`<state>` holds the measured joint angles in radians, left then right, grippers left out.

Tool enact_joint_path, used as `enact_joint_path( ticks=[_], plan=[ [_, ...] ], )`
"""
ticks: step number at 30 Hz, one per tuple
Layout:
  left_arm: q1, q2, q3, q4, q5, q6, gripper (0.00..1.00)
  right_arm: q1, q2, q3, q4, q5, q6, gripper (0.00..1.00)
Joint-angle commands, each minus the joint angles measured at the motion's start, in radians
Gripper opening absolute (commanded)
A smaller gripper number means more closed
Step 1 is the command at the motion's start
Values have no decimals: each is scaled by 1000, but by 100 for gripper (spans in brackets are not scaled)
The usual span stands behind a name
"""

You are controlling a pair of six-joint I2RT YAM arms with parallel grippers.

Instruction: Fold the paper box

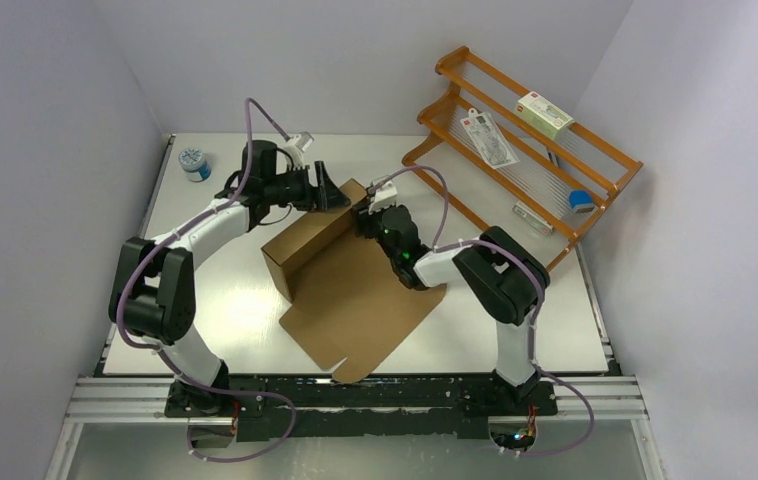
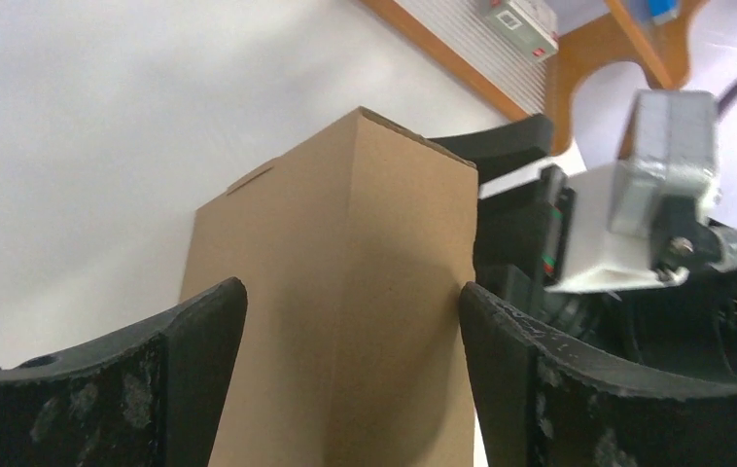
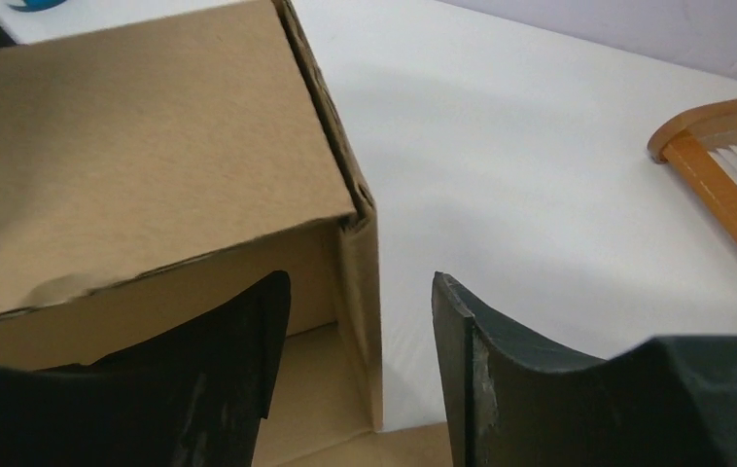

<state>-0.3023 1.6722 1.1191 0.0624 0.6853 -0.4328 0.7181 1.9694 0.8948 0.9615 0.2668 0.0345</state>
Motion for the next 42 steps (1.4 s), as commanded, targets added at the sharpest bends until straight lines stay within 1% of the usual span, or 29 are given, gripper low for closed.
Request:
enact_joint_path(
  ticks=[1,3,5,8,11,14,16,19,22,23,24,27,30,35,36,39,42],
  plan=[
    [-7,-37,106,-179,-161,91,85,-4,-86,-27,-85,-45,-9,61],
    [-6,-55,140,-233,-240,118,86,-3,-118,-53,-108,-33,-7,65],
    [-6,-82,157,-258,-286,130,88,-4,-153,-73,-143,-8,6,69],
    [-9,-118,167,-270,-307,140,89,-3,-218,-89,-238,22,63,73],
    [-35,-137,197,-354,-353,185,89,-5,-289,-102,-368,53,150,76],
    [-105,-149,232,-467,-487,251,89,-7,-368,-132,-466,75,214,79],
    [-161,-165,236,-506,-580,277,89,-10,-439,-148,-541,87,248,81],
    [-225,-190,243,-564,-664,338,90,-13,-541,-187,-631,97,292,83],
    [-282,-221,236,-601,-747,388,91,-13,-654,-270,-655,75,327,84],
    [-303,-227,236,-614,-775,402,95,-13,-694,-297,-655,74,335,84],
    [-325,-229,243,-633,-791,417,97,-13,-729,-321,-654,77,344,85],
    [-409,-222,255,-673,-881,472,98,-13,-821,-381,-646,83,349,86],
    [-472,-208,257,-692,-1013,500,98,-13,-881,-400,-674,105,345,86],
    [-596,-177,247,-701,-1287,511,98,-15,-944,-439,-677,159,333,88],
    [-626,-171,236,-695,-1358,509,98,-16,-954,-447,-672,167,334,88],
    [-717,-126,217,-689,-1577,491,93,-17,-972,-472,-651,188,335,89],
    [-797,-39,213,-715,-1819,449,89,-21,-971,-491,-630,197,340,89]
  ],
)
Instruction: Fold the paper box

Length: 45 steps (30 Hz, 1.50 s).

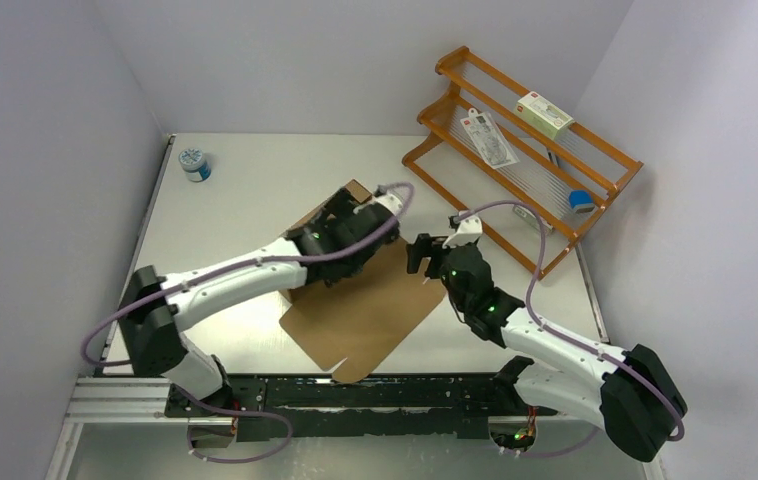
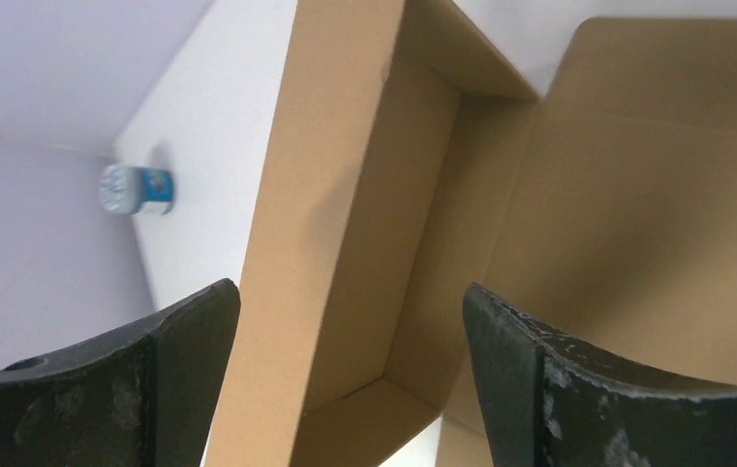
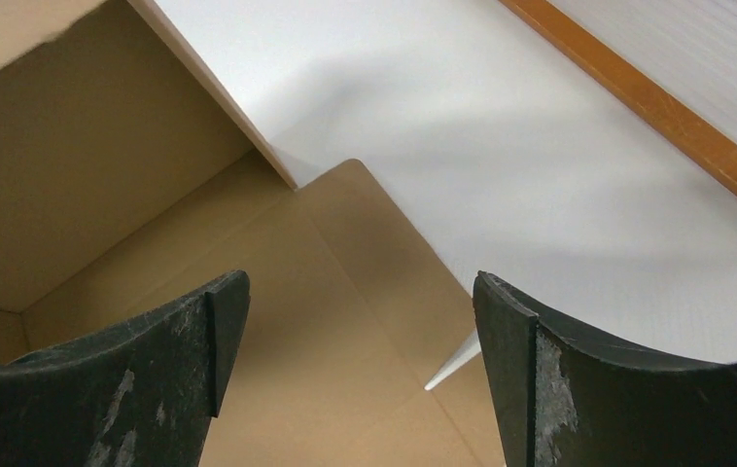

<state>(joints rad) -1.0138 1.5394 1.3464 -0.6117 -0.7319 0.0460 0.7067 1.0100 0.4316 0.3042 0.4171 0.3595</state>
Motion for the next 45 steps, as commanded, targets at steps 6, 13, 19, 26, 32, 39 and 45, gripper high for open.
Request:
enact_joint_path(
  ticks=[6,13,19,26,32,39,45],
  plan=[
    [-118,277,55,-205,-604,-181,85,-21,-12,-35,32,43,12,90],
    [-116,298,46,-95,-678,-95,79,-42,-24,-54,47,18,19,91],
    [-79,278,17,12,-667,33,64,-53,-29,-63,59,2,25,91],
    [-45,301,23,55,-654,94,47,-60,-36,-69,64,-3,29,91],
    [-23,332,51,9,-654,74,31,-66,-45,-72,57,3,29,91],
    [7,304,87,-18,-587,70,14,-69,-67,-63,33,21,25,91],
    [97,260,139,-92,-431,7,6,-69,-80,-41,4,1,18,90]
  ],
)
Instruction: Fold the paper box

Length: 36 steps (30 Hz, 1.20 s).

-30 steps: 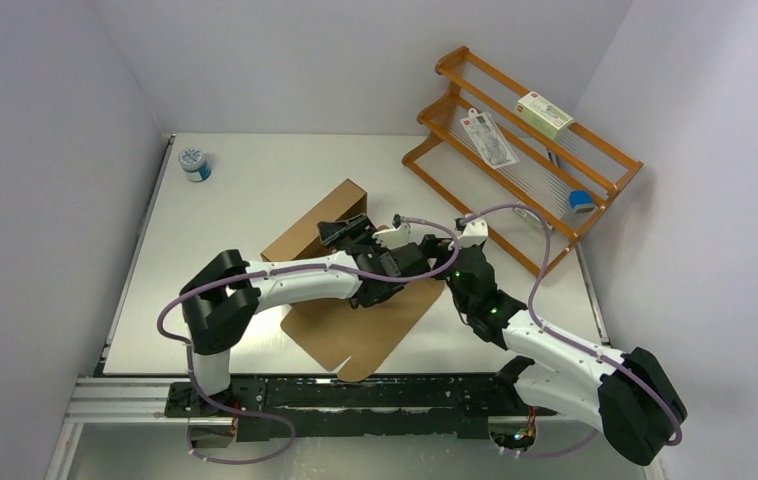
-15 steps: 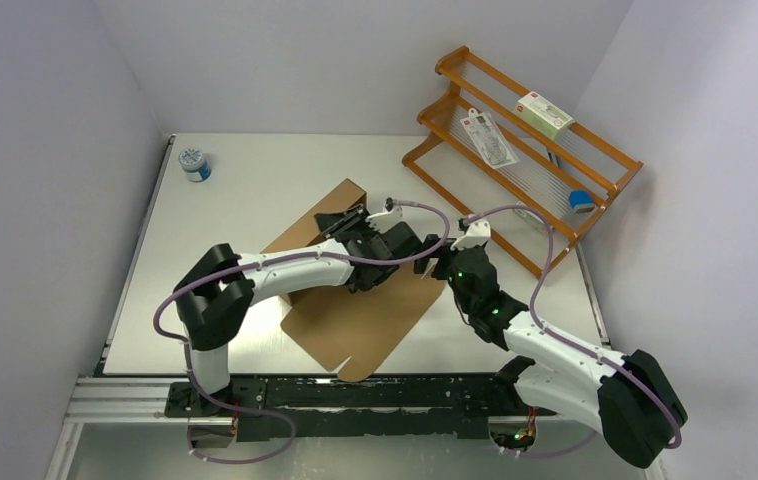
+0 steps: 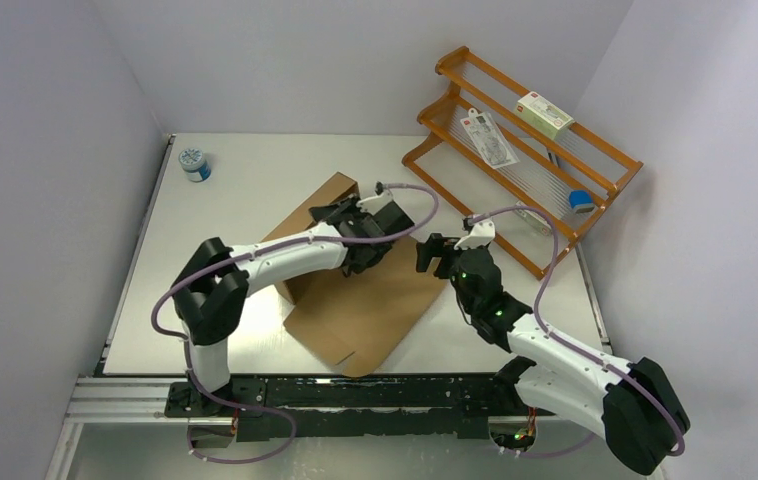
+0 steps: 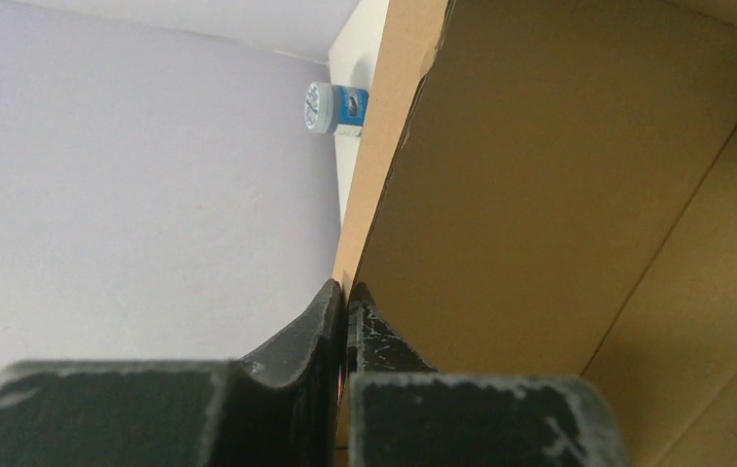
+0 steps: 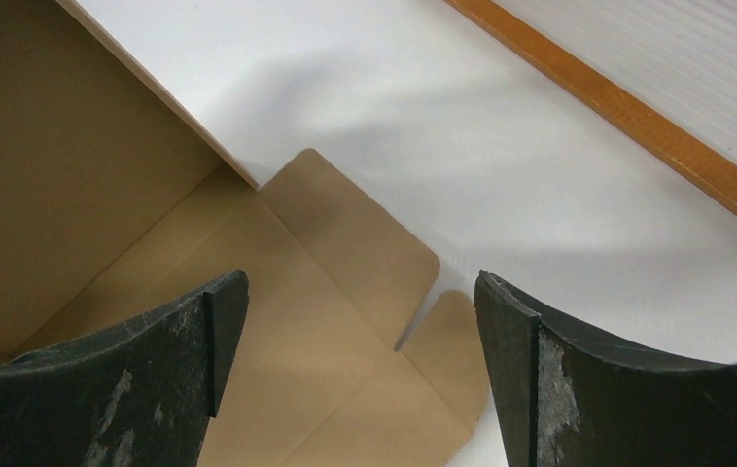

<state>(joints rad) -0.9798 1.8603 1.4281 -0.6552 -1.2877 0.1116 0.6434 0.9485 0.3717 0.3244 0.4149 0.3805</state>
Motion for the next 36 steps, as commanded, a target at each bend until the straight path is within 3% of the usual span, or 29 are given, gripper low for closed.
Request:
enact_joint_path(
  ticks=[1,11,17,26,36],
  plan=[
    [83,-71,62,-54,164,-67,6,-5,-21,25,-24,0,-3,91],
    [365,-162,87,-104,614,-153,7,-7,-107,174,-176,-103,-60,91],
    [540,-200,-24,-42,902,-235,8,-7,-166,291,-234,-215,-111,91],
    [728,-333,-392,224,1264,-473,14,-6,-124,317,-230,-338,-124,91],
    [739,-526,-808,587,1414,-819,18,-5,-56,296,-212,-377,-128,91]
  ],
)
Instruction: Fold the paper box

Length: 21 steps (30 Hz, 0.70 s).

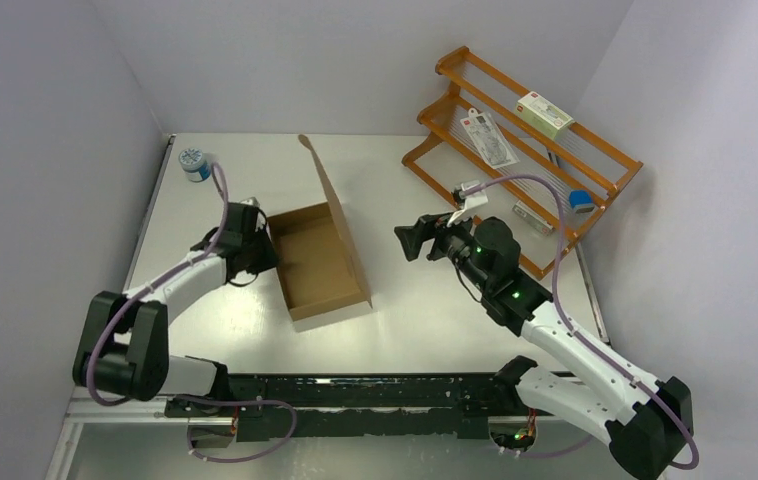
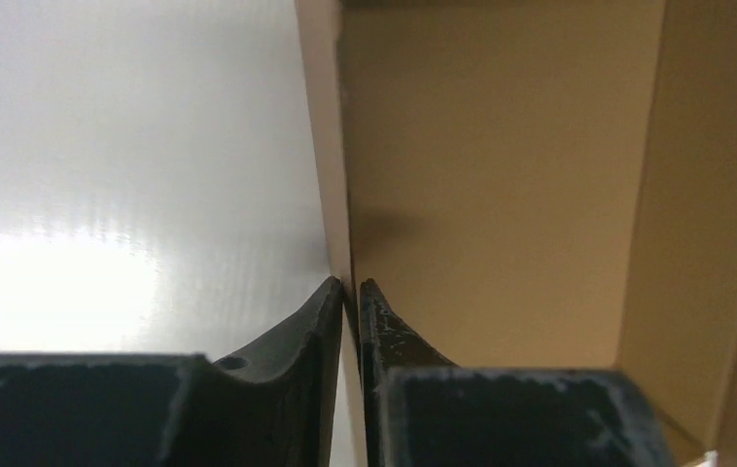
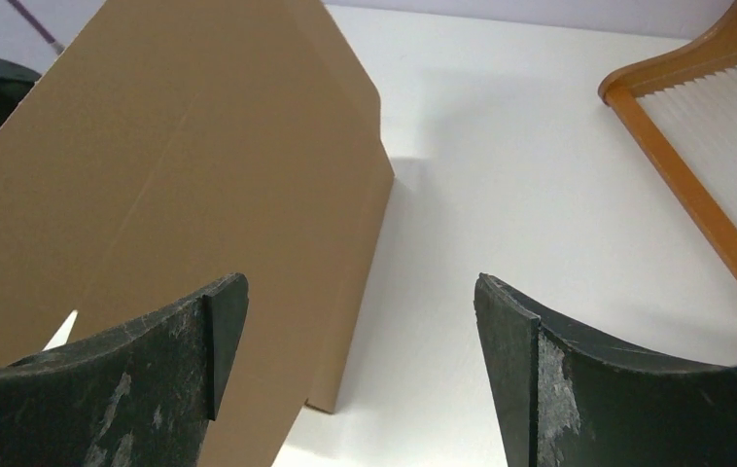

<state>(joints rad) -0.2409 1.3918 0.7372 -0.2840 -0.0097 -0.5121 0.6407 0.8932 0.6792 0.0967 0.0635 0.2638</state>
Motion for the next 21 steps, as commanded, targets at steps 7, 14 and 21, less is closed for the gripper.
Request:
enact_joint_path(
  ticks=[7,14,21],
  plan=[
    [-75,-178,-279,376,143,-397,26,-3,-8,-28,20,-34,-18,91],
    [-117,-275,-233,244,50,-342,54,-3,-31,1,-80,3,-34,90],
    [-114,-326,11,-36,-137,30,85,-2,-51,136,-251,57,-96,90]
  ],
)
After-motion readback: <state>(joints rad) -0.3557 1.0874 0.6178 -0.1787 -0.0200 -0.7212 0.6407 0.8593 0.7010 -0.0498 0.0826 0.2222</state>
